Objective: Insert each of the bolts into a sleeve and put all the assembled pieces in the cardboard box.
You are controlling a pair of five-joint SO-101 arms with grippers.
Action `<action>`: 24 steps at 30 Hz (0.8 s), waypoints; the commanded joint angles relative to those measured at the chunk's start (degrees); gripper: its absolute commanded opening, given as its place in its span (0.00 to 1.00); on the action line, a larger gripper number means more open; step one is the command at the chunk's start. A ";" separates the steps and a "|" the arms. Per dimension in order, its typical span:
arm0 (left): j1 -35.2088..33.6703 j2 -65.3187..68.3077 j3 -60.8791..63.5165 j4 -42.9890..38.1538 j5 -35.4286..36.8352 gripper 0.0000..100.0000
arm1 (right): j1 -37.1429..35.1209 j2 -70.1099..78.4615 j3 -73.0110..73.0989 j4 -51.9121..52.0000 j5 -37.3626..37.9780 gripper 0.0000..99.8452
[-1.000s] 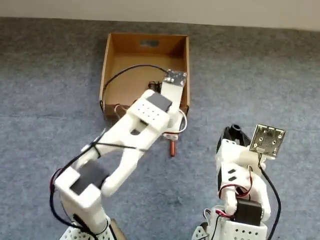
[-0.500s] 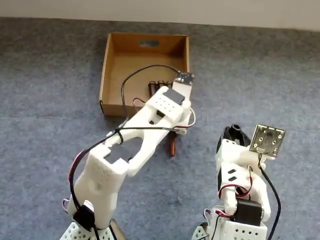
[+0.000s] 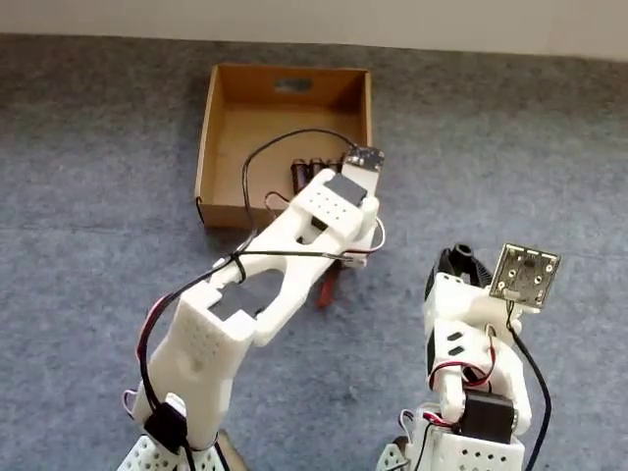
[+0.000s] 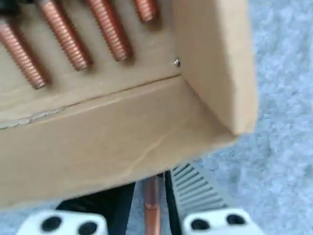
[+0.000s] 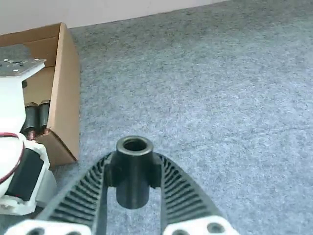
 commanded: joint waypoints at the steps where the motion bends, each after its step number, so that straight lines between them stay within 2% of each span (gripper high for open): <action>1: 0.04 -4.18 -0.04 4.31 -0.09 0.01 | 0.40 -0.57 -0.40 -1.10 -0.53 0.01; 4: -0.66 -9.19 4.09 3.78 -3.34 0.01 | 0.40 -0.75 -0.40 -0.31 -0.53 0.01; 9: -0.48 -20.26 16.75 0.00 -3.87 0.01 | 0.31 -0.84 -0.48 0.31 -0.53 0.01; 14: -2.51 -36.00 30.64 -7.30 -3.96 0.01 | 0.04 -0.84 -0.92 0.22 -0.53 0.01; 19: -3.30 -50.59 39.16 -11.08 -3.96 0.01 | -5.85 -0.84 -1.10 -1.27 -0.09 0.01; 24: -4.18 -64.66 42.07 -11.08 -3.96 0.01 | -10.86 -0.84 -1.10 -11.56 -0.09 0.01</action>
